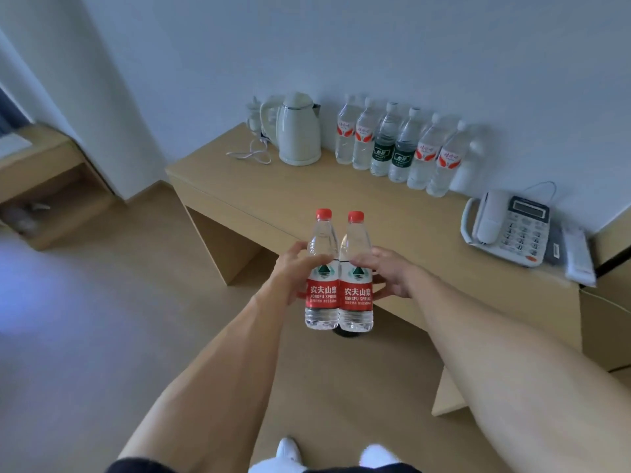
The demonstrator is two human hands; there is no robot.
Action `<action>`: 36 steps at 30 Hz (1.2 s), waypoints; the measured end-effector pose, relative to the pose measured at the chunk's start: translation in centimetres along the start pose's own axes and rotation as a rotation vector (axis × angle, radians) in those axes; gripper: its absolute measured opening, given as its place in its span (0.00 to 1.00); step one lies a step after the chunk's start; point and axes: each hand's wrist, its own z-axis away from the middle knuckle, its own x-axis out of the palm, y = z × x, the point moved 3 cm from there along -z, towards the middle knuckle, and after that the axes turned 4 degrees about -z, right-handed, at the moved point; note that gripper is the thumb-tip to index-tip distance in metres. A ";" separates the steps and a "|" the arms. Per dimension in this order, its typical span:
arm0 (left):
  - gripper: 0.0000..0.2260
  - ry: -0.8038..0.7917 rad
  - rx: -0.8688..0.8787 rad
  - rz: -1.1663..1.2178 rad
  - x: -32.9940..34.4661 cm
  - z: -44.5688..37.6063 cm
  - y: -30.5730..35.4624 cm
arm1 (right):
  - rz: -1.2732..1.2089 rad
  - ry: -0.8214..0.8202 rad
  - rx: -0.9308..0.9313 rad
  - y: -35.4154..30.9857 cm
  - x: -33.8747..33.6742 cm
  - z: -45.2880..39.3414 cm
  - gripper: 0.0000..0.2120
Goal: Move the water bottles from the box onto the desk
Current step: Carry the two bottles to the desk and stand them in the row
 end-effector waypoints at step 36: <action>0.25 -0.382 0.364 -0.285 -5.2 -31.6 21.7 | -0.184 0.381 -0.280 -19.5 -7.8 -23.7 0.26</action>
